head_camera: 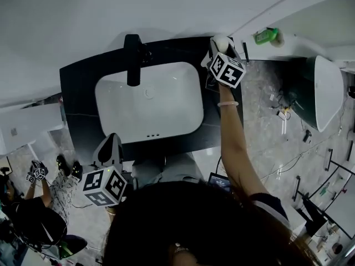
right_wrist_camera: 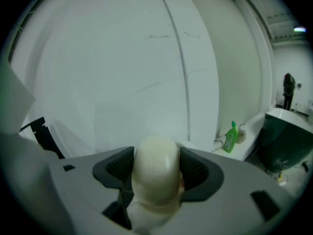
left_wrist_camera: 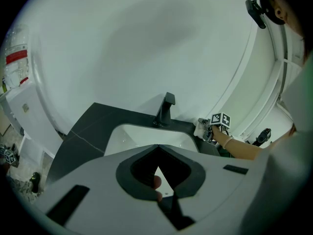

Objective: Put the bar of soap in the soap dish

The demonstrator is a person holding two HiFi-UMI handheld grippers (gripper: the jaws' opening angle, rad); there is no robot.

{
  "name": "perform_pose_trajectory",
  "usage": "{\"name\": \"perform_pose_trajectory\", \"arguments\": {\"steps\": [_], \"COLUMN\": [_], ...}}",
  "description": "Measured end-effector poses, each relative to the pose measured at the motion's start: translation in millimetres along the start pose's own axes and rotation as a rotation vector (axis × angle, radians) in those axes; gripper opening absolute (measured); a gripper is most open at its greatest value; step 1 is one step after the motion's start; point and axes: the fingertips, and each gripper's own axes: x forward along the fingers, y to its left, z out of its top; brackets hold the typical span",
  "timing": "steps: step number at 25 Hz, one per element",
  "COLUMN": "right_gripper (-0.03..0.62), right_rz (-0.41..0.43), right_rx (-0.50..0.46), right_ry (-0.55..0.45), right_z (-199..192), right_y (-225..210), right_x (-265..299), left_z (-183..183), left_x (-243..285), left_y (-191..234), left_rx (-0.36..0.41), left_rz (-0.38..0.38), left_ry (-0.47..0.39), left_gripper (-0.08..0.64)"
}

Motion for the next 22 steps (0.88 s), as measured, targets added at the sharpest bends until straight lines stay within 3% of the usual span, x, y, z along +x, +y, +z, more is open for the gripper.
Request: {"name": "perform_pose_trajectory", "arguments": {"steps": [13, 22], "right_gripper": [0.302, 0.302], "right_rz": [-0.011, -0.002], "right_rx": [0.011, 0.035], "right_ry": [-0.035, -0.143], "right_z": [11.2, 46.4], "right_y": [-1.1, -2.7], "right_x": [-7.7, -46.1], "left_z": [4.0, 12.2], "left_x": [1.8, -1.5], "left_y": [-12.6, -27.0], "left_rx": [0.02, 0.05], "left_rz": [-0.029, -0.077], "left_ry": [-0.003, -0.038], "left_gripper": [-0.002, -0.002]}}
